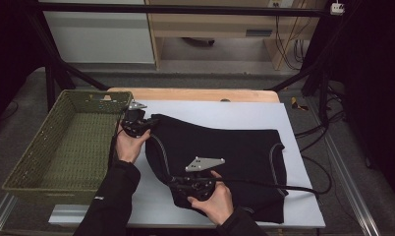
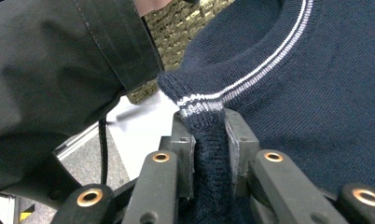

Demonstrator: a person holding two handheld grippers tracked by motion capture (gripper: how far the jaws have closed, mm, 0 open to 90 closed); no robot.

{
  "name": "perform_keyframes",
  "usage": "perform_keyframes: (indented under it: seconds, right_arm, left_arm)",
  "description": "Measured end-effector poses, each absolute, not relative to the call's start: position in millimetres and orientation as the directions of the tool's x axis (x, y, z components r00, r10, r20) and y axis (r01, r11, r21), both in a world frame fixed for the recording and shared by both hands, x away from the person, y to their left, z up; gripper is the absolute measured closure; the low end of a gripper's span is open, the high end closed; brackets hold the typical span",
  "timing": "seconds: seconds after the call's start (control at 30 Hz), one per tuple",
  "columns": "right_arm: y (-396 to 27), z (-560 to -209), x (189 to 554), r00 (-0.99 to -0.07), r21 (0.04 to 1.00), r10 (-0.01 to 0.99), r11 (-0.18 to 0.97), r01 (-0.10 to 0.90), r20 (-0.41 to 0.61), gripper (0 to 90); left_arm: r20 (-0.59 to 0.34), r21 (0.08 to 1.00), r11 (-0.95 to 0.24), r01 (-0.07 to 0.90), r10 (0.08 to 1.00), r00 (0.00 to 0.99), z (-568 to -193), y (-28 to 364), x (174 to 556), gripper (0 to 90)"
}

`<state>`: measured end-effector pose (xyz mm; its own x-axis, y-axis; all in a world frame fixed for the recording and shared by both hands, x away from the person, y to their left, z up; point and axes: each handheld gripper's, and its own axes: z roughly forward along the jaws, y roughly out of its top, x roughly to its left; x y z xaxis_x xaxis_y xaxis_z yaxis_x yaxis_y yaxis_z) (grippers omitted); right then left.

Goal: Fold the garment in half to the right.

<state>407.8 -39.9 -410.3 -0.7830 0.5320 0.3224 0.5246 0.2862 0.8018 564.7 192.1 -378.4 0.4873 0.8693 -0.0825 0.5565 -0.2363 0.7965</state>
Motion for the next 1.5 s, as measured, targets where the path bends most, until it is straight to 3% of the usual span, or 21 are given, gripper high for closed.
perform_keyframes:
  seconds: [1.5]
  right_arm:
    - [-31.1, -373.7, 410.3, -0.82, 0.85, 0.467, 0.229, 0.474, 0.332, 77.2]
  left_arm:
    - [-0.036, 0.834, -0.225, 0.503, 0.889, 0.457, -317.0, 210.0, 550.3, 83.4]
